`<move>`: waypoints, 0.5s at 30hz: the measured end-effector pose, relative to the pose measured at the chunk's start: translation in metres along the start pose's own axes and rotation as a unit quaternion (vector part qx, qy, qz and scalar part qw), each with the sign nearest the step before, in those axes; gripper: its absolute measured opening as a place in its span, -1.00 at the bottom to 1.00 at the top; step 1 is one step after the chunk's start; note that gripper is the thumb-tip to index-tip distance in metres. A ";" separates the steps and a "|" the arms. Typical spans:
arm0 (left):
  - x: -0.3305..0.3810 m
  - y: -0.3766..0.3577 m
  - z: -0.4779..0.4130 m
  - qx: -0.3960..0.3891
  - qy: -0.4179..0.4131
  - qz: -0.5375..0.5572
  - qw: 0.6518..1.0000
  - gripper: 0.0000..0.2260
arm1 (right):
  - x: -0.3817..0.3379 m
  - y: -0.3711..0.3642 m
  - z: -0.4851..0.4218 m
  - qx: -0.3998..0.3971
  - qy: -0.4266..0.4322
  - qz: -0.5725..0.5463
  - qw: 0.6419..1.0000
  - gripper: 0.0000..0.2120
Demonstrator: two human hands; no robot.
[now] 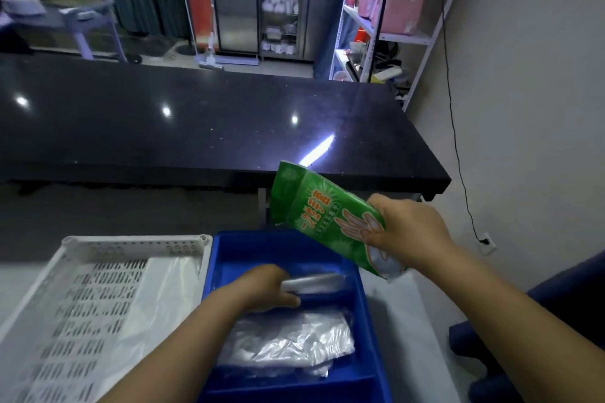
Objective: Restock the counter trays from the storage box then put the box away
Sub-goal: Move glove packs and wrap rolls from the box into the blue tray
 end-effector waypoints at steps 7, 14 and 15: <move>0.037 0.023 0.062 0.179 -0.084 -0.137 0.971 -0.80 | -0.032 0.016 -0.021 0.042 0.082 -0.052 0.994 -0.72; 0.022 0.004 0.101 0.185 -0.037 -0.135 0.973 -0.75 | -0.072 -0.043 -0.046 -0.086 0.146 -0.074 0.983 -0.73; 0.020 0.002 0.104 0.181 -0.030 -0.136 0.973 -0.76 | -0.074 -0.052 -0.048 -0.102 0.158 -0.048 0.981 -0.73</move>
Point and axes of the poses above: each hand's wrist, its own z-axis away from the middle knuckle, its own y-axis out of the back of the hand, x = y × z, the point moved 8 cm from there along -z, towards the middle knuckle, and after that the axes turned 1 degree about x, right-handed, at the moved point
